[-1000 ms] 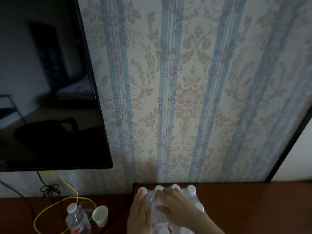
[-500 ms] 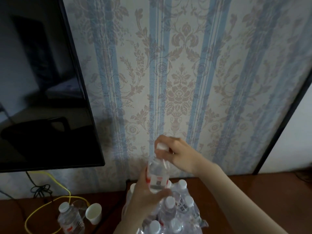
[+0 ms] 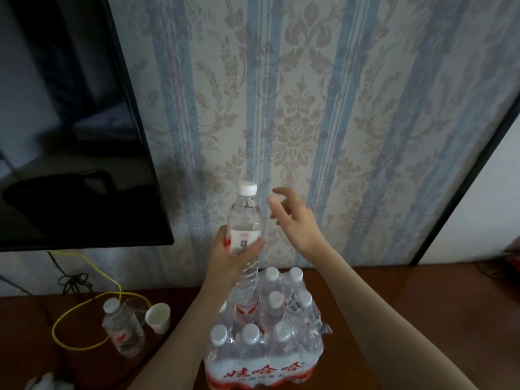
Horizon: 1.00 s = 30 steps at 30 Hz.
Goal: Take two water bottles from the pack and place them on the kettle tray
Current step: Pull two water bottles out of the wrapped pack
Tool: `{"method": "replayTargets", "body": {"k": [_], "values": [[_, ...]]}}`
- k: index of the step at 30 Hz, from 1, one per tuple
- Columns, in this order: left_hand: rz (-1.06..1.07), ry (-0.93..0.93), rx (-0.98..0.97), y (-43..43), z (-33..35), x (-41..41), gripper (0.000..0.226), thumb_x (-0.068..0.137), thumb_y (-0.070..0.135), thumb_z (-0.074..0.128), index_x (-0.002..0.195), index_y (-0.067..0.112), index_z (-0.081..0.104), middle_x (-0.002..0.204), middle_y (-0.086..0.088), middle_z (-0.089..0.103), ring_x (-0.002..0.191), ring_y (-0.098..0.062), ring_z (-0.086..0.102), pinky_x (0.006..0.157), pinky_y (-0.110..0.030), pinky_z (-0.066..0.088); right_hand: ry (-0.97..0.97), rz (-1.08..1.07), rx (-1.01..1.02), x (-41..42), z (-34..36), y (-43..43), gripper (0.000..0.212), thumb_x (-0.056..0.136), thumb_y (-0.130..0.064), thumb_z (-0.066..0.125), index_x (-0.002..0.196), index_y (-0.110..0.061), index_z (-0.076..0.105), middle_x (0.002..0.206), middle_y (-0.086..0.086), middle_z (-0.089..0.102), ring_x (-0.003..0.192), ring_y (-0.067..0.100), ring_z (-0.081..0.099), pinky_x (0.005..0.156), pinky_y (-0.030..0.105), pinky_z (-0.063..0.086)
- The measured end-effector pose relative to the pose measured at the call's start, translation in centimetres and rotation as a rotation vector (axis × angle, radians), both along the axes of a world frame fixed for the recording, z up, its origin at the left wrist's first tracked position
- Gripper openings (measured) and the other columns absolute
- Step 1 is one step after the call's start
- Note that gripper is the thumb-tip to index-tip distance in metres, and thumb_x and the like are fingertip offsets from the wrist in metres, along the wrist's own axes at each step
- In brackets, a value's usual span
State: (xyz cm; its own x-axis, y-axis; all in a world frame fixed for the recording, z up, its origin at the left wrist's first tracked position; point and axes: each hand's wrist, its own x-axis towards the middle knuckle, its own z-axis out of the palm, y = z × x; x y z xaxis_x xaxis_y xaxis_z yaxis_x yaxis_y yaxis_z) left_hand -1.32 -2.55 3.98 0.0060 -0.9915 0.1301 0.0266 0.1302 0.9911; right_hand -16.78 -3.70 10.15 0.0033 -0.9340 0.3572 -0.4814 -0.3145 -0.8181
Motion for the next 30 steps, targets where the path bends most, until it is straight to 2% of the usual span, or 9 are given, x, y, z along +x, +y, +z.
{"method": "replayTargets", "body": {"k": [2,4,6,9,13,17,19,25,30], "values": [[0.039,-0.016,-0.009,-0.2,0.0,0.3,0.034,0.072,0.023,0.081,0.097,0.026,0.059,0.071,0.007,0.073,0.061,-0.001,0.069,0.049,-0.014,0.054,0.140,-0.078,0.112,-0.5,-3.7,0.4,0.018,0.095,-0.038,0.048,0.097,-0.021,0.054,0.080,0.020,0.065,0.070,0.028,0.060,0.056,0.022,0.044],[0.077,-0.050,-0.026,-0.4,-0.1,0.6,0.035,0.071,0.021,0.082,0.099,0.022,0.060,0.075,0.009,0.072,0.063,0.004,0.068,0.054,-0.009,0.052,0.463,-0.030,0.249,-0.4,-7.2,1.1,0.020,0.095,-0.027,0.049,0.084,-0.013,0.056,0.084,0.016,0.065,0.079,0.030,0.060,0.066,0.033,0.047],[0.096,-0.068,-0.016,-0.5,-0.3,0.6,0.039,0.071,0.022,0.082,0.103,0.014,0.061,0.081,0.008,0.071,0.063,0.006,0.067,0.053,-0.006,0.050,0.756,0.048,0.320,0.1,-9.9,1.8,0.027,0.094,-0.031,0.050,0.097,-0.006,0.060,0.101,0.015,0.065,0.095,0.031,0.060,0.083,0.040,0.049],[0.100,-0.064,-0.004,-0.2,-0.6,0.7,0.041,0.071,0.023,0.082,0.105,0.012,0.062,0.080,0.008,0.072,0.063,0.006,0.068,0.050,-0.005,0.048,1.137,0.064,0.354,0.8,-12.0,2.4,0.048,0.092,-0.046,0.047,0.117,-0.005,0.051,0.119,0.016,0.058,0.112,0.034,0.052,0.096,0.044,0.038],[0.099,-0.058,0.003,0.0,-0.8,0.6,0.032,0.071,0.023,0.082,0.095,0.025,0.061,0.073,0.013,0.072,0.063,0.007,0.067,0.050,-0.004,0.047,1.336,0.078,0.435,1.2,-13.0,2.9,0.059,0.088,-0.054,0.050,0.130,-0.013,0.045,0.137,0.013,0.045,0.130,0.034,0.034,0.110,0.051,0.019],[0.107,-0.058,0.019,0.2,-1.0,0.4,0.032,0.071,0.021,0.083,0.089,0.032,0.058,0.074,0.014,0.069,0.062,0.011,0.066,0.048,-0.002,0.045,1.287,0.056,0.409,1.3,-13.5,2.7,0.046,0.088,-0.045,0.056,0.120,-0.012,0.053,0.125,0.011,0.056,0.121,0.030,0.043,0.107,0.046,0.024],[0.109,-0.055,0.015,0.1,-1.1,0.4,0.032,0.071,0.018,0.082,0.087,0.031,0.057,0.076,0.011,0.069,0.062,0.010,0.066,0.049,-0.003,0.046,1.190,0.037,0.408,0.9,-13.9,2.8,0.042,0.087,-0.043,0.057,0.114,-0.011,0.055,0.118,0.010,0.060,0.117,0.028,0.047,0.105,0.044,0.026],[0.089,-0.051,0.044,0.0,-1.6,0.7,0.038,0.071,0.022,0.082,0.103,0.015,0.062,0.085,0.000,0.073,0.071,-0.002,0.071,0.054,-0.008,0.051,0.810,-0.069,0.370,0.0,-15.1,3.1,0.038,0.081,-0.038,0.062,0.108,-0.013,0.056,0.111,0.006,0.062,0.109,0.026,0.052,0.102,0.039,0.029],[0.094,-0.014,0.076,0.2,-1.9,1.2,0.037,0.067,0.029,0.083,0.097,0.018,0.066,0.077,0.007,0.076,0.071,-0.009,0.073,0.052,-0.011,0.052,0.557,-0.116,0.317,-0.9,-13.5,3.3,0.036,0.078,-0.039,0.068,0.102,-0.014,0.058,0.098,0.003,0.060,0.098,0.021,0.053,0.090,0.036,0.036]]}}
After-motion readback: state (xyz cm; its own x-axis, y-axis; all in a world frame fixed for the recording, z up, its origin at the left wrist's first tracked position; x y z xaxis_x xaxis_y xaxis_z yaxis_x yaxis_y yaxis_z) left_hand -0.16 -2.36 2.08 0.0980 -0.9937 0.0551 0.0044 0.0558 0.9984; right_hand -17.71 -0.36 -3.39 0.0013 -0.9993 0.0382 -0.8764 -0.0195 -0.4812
